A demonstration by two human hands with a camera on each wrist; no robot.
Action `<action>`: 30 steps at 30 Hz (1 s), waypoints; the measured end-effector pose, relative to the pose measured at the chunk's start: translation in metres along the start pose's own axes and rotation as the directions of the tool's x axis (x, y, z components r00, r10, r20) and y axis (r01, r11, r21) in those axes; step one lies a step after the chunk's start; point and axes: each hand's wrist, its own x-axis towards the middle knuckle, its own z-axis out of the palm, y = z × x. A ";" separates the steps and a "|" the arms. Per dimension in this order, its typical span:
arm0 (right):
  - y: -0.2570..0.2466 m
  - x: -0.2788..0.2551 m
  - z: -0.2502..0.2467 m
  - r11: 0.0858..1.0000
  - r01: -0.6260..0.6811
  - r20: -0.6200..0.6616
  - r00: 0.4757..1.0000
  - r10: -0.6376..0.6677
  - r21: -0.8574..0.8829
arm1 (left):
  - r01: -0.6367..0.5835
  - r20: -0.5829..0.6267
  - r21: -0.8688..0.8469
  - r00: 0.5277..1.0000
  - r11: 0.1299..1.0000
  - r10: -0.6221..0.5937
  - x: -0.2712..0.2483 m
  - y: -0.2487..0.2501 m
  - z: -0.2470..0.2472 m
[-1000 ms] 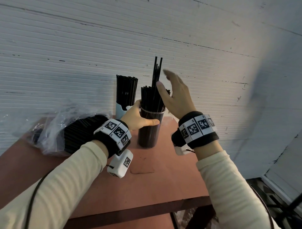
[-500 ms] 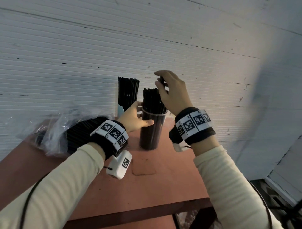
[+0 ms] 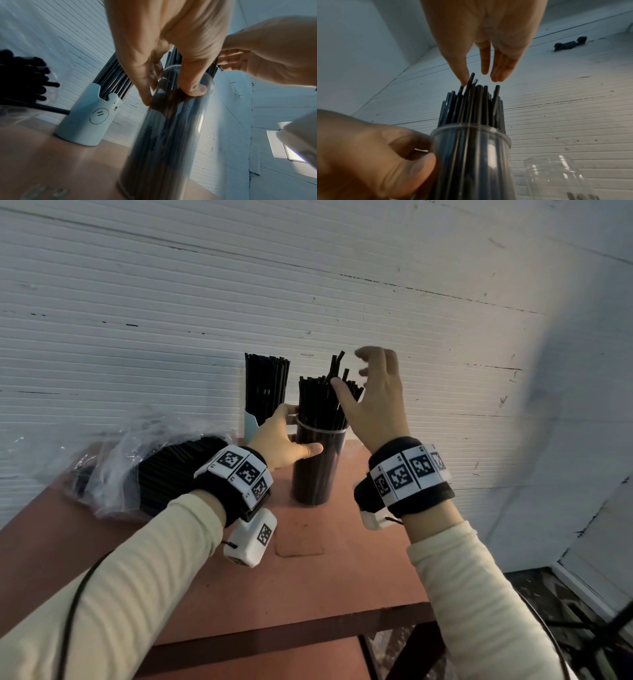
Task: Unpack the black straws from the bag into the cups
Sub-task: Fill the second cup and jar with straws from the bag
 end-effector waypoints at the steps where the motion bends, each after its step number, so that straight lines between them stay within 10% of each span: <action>1: 0.000 0.000 0.001 0.999 -0.037 -0.025 0.999 0.037 -0.016 | -0.003 -0.007 0.012 1.000 1.000 0.003 -0.001 0.000 0.000; 14: -0.009 -0.023 0.007 0.986 -0.139 0.131 0.980 0.150 -0.092 | 0.002 0.003 0.002 1.000 1.000 -0.002 0.000 -0.001 0.000; 30: -0.007 -0.005 0.009 0.995 0.097 0.038 0.995 -0.097 0.004 | -0.008 0.029 0.004 1.000 1.000 0.008 0.002 -0.003 -0.001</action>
